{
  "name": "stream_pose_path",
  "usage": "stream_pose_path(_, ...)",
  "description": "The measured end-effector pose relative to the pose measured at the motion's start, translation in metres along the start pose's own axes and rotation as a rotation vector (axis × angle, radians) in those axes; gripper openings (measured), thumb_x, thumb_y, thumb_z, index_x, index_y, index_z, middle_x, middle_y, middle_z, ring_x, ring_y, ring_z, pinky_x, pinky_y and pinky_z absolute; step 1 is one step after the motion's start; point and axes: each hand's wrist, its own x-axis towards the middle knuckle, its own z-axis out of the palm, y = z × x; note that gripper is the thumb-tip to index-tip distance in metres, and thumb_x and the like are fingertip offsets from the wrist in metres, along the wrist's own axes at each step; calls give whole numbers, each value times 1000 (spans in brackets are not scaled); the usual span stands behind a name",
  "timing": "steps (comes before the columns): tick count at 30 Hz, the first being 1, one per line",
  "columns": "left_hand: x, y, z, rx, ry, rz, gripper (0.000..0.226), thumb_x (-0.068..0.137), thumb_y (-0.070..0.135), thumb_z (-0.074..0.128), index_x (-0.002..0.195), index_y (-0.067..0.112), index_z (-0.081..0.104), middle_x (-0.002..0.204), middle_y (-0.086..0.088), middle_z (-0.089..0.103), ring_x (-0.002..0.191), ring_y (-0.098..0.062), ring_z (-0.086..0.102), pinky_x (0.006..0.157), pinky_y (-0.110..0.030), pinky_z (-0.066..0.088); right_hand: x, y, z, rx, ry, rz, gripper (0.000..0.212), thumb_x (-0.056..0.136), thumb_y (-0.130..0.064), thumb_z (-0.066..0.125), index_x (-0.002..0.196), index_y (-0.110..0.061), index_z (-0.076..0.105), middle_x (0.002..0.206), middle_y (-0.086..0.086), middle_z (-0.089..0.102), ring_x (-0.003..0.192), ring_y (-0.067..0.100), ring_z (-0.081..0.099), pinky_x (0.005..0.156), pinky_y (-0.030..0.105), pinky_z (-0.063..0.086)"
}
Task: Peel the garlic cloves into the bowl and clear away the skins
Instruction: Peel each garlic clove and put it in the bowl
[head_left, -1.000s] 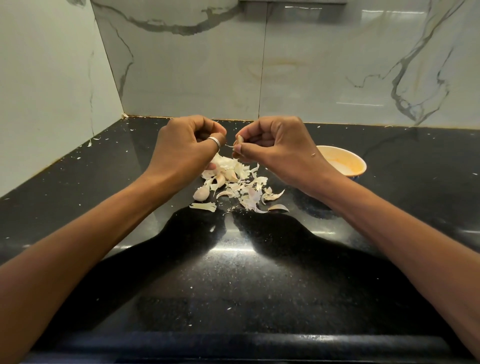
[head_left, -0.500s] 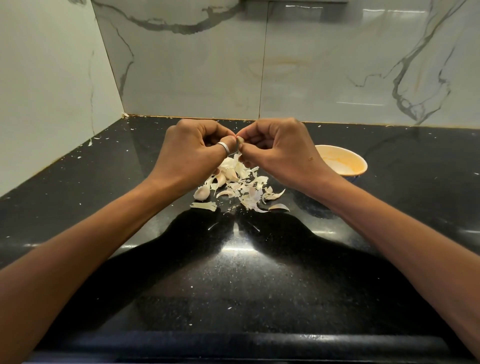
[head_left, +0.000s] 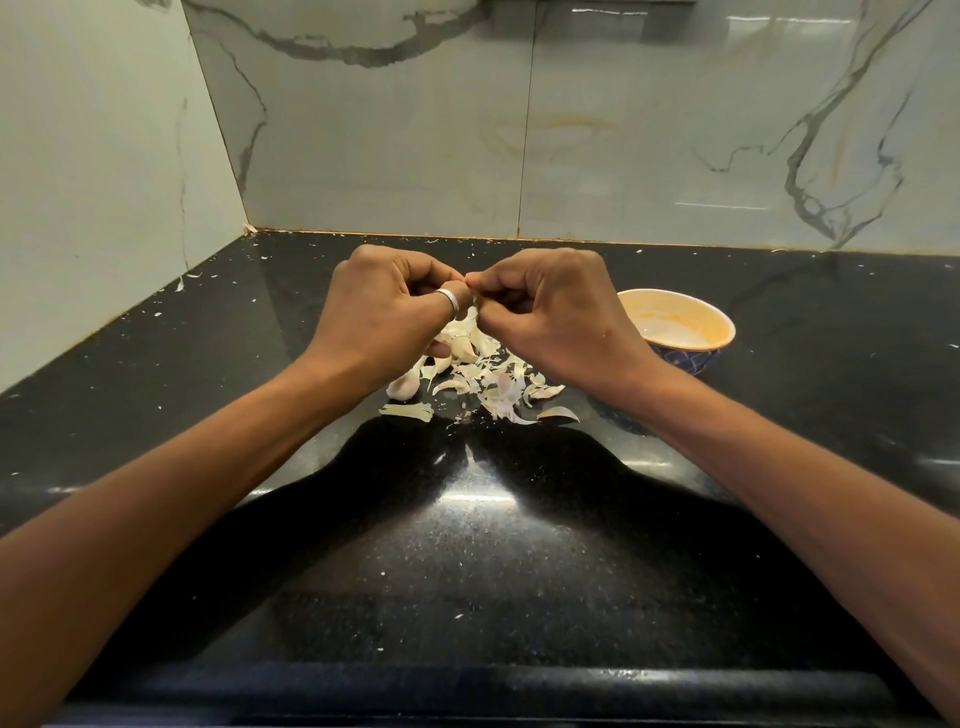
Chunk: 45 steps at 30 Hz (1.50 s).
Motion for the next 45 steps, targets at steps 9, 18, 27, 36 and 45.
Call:
stream_pose_path(9, -5, 7, 4, -200, 7, -175, 11, 90, 6, 68, 83, 1, 75, 72, -8, 65, 59, -3, 55, 50, -23, 55, 0, 0, 5, 127, 6, 132, 16, 86, -11, 74, 97, -18, 83, 78, -5, 78, 72, 10, 74, 71, 39, 61)
stream_pose_path(18, 1, 8, 0, -275, -8, -265, 11, 91, 9, 66, 89, 1, 74, 74, -3, 66, 62, -3, 54, 52, -25, 56, 3, -1, -3, 696, -61, 377, 16, 92, 9, 66, 108, 12, 70, 101, 31, 73, 83, 26, 73, 82, 29, 62)
stream_pose_path(27, 1, 8, -1, -208, -19, -182, 7, 91, 15, 72, 92, 10, 77, 83, -8, 70, 66, -3, 59, 55, -28, 58, 5, 8, 1, 448, -41, 267, 18, 86, -16, 80, 102, -8, 79, 90, 10, 79, 87, 25, 78, 86, 45, 63)
stream_pose_path(36, 0, 9, -1, -191, -15, -168, 9, 91, 8, 69, 88, 11, 77, 92, -20, 71, 72, -8, 60, 55, -29, 59, 4, 12, 4, 290, -19, 211, 30, 82, -38, 81, 102, -15, 82, 87, 0, 80, 83, 16, 78, 80, 49, 63)
stream_pose_path(45, 1, 7, -2, -140, -23, -142, 13, 94, 9, 66, 87, 15, 75, 86, -11, 71, 70, -6, 59, 53, -26, 58, 3, 11, 2, 322, -32, 187, 16, 84, -20, 84, 99, -15, 81, 89, 1, 80, 84, 16, 78, 82, 46, 64)
